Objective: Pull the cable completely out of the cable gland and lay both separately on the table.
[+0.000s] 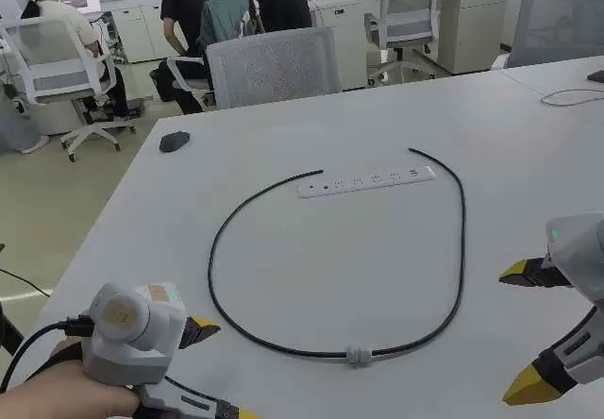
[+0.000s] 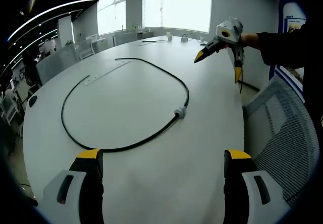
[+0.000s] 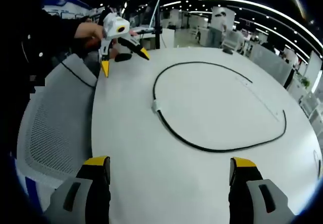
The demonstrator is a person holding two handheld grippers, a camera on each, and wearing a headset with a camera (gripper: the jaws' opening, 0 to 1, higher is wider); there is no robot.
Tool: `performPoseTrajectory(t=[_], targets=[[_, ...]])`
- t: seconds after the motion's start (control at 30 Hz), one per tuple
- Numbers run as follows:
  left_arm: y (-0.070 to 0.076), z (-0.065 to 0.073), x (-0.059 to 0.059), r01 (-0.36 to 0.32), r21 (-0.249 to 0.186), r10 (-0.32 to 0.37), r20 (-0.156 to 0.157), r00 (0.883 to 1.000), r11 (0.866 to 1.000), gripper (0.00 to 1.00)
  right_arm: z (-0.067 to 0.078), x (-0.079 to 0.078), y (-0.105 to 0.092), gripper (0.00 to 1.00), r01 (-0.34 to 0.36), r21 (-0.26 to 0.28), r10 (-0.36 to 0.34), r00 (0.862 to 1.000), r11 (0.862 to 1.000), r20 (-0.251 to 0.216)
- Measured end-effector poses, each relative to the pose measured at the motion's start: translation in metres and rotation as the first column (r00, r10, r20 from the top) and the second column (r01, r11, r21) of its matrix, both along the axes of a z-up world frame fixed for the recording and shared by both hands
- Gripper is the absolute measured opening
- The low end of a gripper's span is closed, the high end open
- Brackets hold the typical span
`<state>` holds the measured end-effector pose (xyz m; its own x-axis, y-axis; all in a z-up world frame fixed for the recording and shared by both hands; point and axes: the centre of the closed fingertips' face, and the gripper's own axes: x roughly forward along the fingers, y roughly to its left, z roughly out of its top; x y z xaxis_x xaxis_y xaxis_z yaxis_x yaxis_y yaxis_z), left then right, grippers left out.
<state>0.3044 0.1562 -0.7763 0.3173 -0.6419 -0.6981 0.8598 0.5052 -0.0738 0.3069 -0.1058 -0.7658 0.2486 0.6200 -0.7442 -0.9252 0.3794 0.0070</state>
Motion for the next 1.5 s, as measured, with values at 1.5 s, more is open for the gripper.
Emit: performPoseTrajectory(t=[1.5], targets=[[-0.008, 0.007, 0.026, 0.021, -0.003, -0.02, 0.18, 0.983, 1.0, 1.0, -0.019, 0.013, 0.032, 0.87, -0.103, 0.018, 0.104, 0.993, 0.994, -0.049]])
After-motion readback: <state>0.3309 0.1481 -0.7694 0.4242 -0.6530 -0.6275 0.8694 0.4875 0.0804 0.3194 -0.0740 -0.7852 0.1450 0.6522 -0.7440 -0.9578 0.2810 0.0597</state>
